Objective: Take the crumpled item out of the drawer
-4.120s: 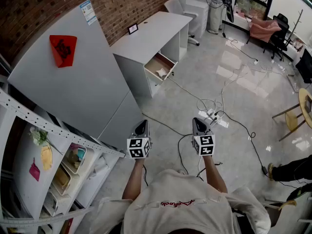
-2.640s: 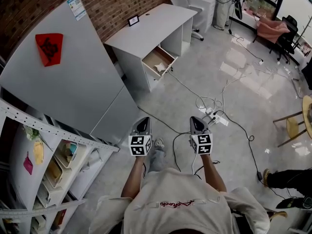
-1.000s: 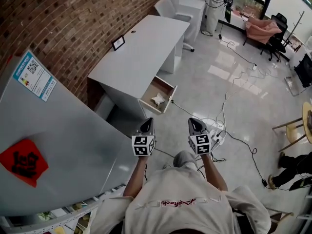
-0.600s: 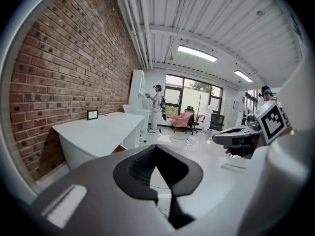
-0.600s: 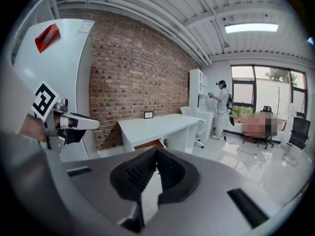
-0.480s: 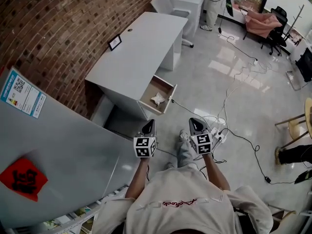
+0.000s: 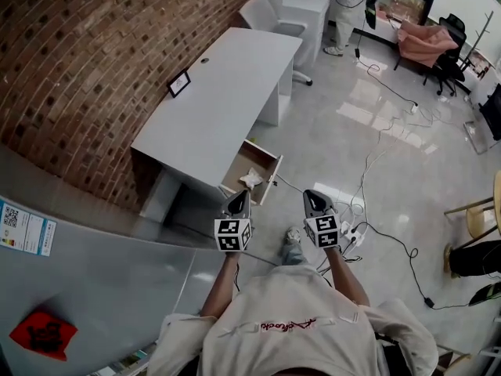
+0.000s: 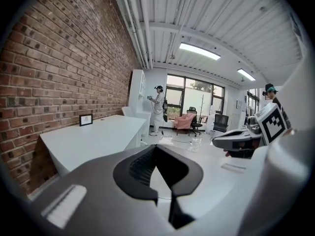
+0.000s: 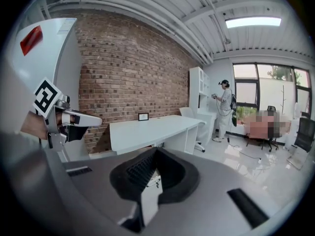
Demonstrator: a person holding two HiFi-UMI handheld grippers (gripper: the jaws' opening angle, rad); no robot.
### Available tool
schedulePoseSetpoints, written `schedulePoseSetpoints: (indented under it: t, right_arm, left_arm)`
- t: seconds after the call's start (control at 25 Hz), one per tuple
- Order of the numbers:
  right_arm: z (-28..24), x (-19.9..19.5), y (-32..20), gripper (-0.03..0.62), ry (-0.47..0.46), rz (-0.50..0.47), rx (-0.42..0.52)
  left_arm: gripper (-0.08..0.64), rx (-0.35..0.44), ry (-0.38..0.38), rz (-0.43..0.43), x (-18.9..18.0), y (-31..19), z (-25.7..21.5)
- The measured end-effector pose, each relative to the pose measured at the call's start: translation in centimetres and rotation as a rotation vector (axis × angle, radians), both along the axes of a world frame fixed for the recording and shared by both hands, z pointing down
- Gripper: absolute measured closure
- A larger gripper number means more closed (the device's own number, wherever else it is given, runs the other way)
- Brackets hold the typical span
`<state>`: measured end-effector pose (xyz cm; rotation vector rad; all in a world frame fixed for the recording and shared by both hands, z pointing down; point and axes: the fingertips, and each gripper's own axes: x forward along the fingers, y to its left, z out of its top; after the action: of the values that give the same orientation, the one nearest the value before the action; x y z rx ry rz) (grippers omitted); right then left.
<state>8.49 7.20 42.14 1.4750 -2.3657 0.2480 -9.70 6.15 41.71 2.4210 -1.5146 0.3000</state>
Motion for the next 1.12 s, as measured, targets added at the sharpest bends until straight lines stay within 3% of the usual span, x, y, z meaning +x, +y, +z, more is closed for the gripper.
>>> schedulePoseSetpoints:
  t: [0.56,0.76,1.12]
  right_arm:
    - [-2.9,5.5,-15.9,0.580,-0.044,-0.058,0.052]
    - [-2.3,6.9,-18.6,0.580,-0.050,-0.082,0.040]
    - [-0.5,6.2,-19.5,0.580,-0.075,-0.102,-0.001]
  left_arm:
    - [0.551,0.063,-0.040,-0.055,5.5,-15.4,-4.1]
    - [0.551,0.052,-0.053,-0.071,6.9,-17.6,-4.0]
    - [0.551,-0.002,-0.095,-0.089,5.4,-18.1,-2.0]
